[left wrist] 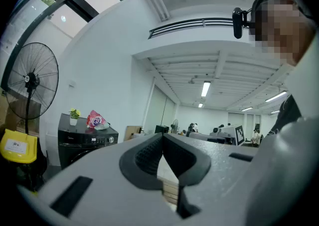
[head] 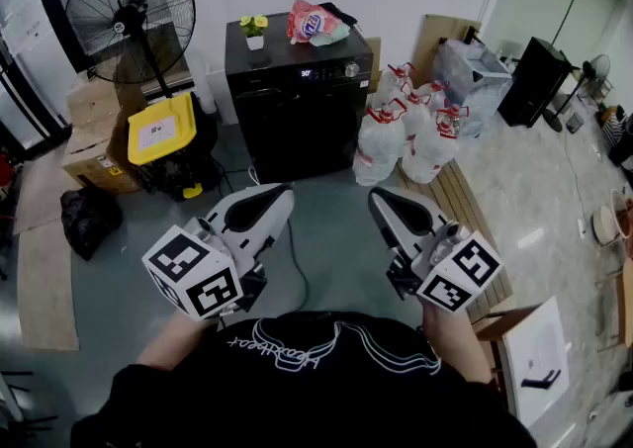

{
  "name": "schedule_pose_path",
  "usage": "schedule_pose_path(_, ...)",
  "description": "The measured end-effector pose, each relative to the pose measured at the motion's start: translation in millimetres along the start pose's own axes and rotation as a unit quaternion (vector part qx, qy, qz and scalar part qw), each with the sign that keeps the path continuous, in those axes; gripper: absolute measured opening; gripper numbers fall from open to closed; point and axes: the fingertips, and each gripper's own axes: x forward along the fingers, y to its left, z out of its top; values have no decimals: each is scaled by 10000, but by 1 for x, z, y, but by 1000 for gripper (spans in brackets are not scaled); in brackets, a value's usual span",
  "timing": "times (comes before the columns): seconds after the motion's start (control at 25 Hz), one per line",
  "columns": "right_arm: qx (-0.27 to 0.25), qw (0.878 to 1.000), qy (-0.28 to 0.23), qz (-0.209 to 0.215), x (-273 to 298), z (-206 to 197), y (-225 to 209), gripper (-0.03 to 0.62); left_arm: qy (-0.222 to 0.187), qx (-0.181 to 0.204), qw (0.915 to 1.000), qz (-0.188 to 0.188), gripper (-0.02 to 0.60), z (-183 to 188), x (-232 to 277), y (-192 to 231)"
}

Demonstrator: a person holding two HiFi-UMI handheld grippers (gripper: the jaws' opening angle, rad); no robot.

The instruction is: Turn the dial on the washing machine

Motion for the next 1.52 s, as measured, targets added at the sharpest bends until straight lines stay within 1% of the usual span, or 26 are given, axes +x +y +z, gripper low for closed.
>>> schedule_pose_path(0.32, 59, 9998, 72, -174, -12, -5, -13, 3, 71, -29, 10000, -41, 5, -7, 8, -2)
schedule_pose_path(0.48, -74, 9997, 127, -174, -11, -5, -14, 5, 79, -100, 9999, -16, 5, -8, 13, 3)
schedule_pose_path(0.6, -208, 9992, 111, -322, -14, -4, -20, 9, 94, -98, 9999, -50, 5, -10, 20, 3)
schedule_pose_path(0.64, -224, 9990, 113, -357, -15, -4, -22, 50, 90, -79, 9999, -61, 5, -10, 22, 2)
schedule_pose_path(0.68, -231, 9989, 108, -394, -16, -4, -24, 107, 85, -62, 9999, -71, 5, -9, 23, 2)
schedule_pose_path(0.72, -245, 9987, 95, -445, -17, -4, -26, 143, 86, -54, 9999, -79, 5, -9, 25, 1)
schedule_pose_path(0.88, -326, 9975, 68, -625, -23, -4, -35, 218, 123, -42, 9999, -90, 5, -11, 28, -2)
schedule_pose_path(1.08, -362, 9964, 125, -759, -23, -5, -46, 275, 160, -19, 9998, -141, 5, -11, 37, 3)
schedule_pose_path(1.24, -370, 9946, 210, -951, -24, -12, -62, 313, 249, -112, 9995, -187, 5, -16, 48, 9)
schedule_pose_path(1.52, -371, 9911, 390, -1221, -21, -24, -95, 344, 356, -226, 9986, -314, 5, -25, 77, 27)
